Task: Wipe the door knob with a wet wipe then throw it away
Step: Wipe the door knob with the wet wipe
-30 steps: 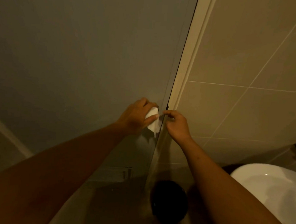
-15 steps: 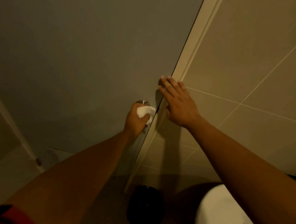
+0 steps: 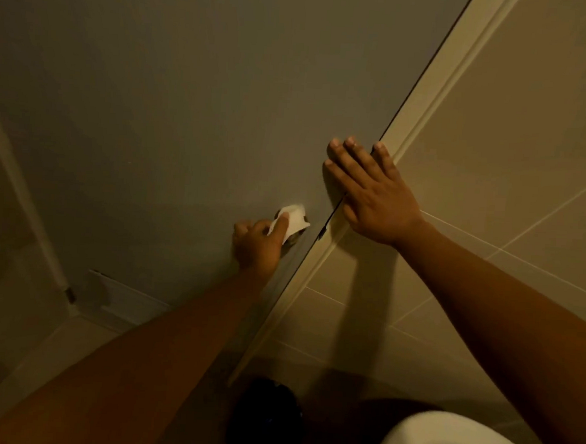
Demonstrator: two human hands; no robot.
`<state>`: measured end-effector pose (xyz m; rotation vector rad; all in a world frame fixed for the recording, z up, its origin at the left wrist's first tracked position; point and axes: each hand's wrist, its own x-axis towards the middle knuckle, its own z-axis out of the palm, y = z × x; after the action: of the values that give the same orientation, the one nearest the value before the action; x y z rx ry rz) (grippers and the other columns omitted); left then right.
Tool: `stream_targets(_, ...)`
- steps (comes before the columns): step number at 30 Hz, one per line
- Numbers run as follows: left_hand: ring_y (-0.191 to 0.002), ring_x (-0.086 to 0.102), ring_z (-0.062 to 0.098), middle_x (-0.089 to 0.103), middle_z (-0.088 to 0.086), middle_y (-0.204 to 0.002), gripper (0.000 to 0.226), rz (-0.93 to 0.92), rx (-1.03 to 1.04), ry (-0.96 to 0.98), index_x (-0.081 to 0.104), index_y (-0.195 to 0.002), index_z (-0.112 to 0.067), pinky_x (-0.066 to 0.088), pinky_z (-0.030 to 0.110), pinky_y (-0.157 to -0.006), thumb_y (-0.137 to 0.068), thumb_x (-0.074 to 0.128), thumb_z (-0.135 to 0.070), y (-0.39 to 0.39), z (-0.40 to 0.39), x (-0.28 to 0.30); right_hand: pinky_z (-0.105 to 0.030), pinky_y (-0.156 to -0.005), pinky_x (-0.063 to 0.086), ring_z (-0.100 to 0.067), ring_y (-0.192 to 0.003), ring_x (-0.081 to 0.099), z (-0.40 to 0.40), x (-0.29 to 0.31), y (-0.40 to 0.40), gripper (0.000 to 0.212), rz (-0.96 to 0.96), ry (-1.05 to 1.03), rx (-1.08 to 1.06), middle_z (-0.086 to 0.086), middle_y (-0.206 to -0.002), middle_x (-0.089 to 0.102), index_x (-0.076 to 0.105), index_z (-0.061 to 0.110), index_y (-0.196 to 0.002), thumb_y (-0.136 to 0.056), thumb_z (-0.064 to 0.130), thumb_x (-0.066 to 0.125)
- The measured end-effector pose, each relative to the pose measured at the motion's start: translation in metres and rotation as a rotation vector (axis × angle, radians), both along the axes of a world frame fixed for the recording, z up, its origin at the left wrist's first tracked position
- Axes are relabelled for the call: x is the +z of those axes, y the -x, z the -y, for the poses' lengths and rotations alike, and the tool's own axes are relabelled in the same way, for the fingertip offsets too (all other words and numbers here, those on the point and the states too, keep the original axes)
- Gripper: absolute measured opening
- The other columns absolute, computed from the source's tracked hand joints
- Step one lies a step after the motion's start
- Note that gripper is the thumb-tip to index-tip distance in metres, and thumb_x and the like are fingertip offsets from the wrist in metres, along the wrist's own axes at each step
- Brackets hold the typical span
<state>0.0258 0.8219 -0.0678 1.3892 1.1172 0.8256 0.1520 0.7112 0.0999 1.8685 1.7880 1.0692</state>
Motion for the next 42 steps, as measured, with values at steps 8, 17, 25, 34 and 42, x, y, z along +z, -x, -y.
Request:
stream_targets(8, -0.091, 0.057, 0.026, 0.053, 0.009, -0.104, 0.041, -0.14, -0.18, -0.767, 0.062, -0.115, -0.018, 0.054, 0.035, -0.073, -0.081, 0.065, -0.041, 0.006, 0.006, 0.01, -0.051, -0.121, 0.009, -0.029, -0.151, 0.012, -0.002, -0.003, -0.005, 0.074, 0.029, -0.047, 0.044, -0.009, -0.163, 0.017, 0.024, 0.016, -0.154, -0.087, 0.036, 0.046)
stream_targets(17, -0.082, 0.061, 0.035, 0.063, 0.031, -0.107, 0.01, -0.323, -0.387, -1.58, 0.068, -0.09, -0.007, 0.056, 0.038, -0.065, -0.083, 0.064, -0.012, 0.013, -0.023, -0.005, -0.052, -0.121, 0.01, -0.03, -0.151, 0.014, -0.005, -0.007, -0.008, 0.074, 0.046, -0.066, 0.058, -0.009, -0.163, 0.018, 0.023, 0.017, -0.154, -0.088, 0.04, 0.046)
stream_targets(25, -0.086, 0.051, 0.016, 0.046, 0.015, -0.108, 0.034, 0.019, -0.277, -0.718, 0.066, -0.108, -0.006, 0.048, 0.003, -0.073, -0.077, 0.075, -0.017, 0.015, 0.007, 0.0, -0.052, -0.121, 0.008, -0.03, -0.151, 0.013, -0.006, -0.008, -0.008, 0.073, 0.061, -0.073, 0.063, -0.01, -0.163, 0.017, 0.023, 0.017, -0.154, -0.088, 0.041, 0.042)
stream_targets(34, -0.111, 0.058, 0.031, 0.054, 0.004, -0.115, 0.034, 0.007, -0.546, -0.608, 0.059, -0.122, -0.012, 0.052, 0.025, -0.08, -0.094, 0.054, -0.03, 0.039, -0.02, 0.016, -0.052, -0.121, 0.007, -0.031, -0.151, 0.014, -0.007, -0.01, -0.009, 0.072, 0.088, -0.095, 0.071, -0.01, -0.162, 0.018, 0.025, 0.016, -0.154, -0.089, 0.041, 0.043)
stream_targets(42, -0.115, 0.048, 0.019, 0.042, 0.007, -0.134, 0.049, -0.313, -0.833, -0.691, 0.047, -0.14, -0.03, 0.042, 0.03, -0.098, -0.093, 0.058, -0.032, 0.047, -0.046, 0.035, -0.052, -0.121, 0.007, -0.031, -0.151, 0.013, -0.007, -0.009, -0.007, 0.073, 0.098, -0.09, 0.059, -0.01, -0.163, 0.017, 0.024, 0.015, -0.154, -0.088, 0.041, 0.044)
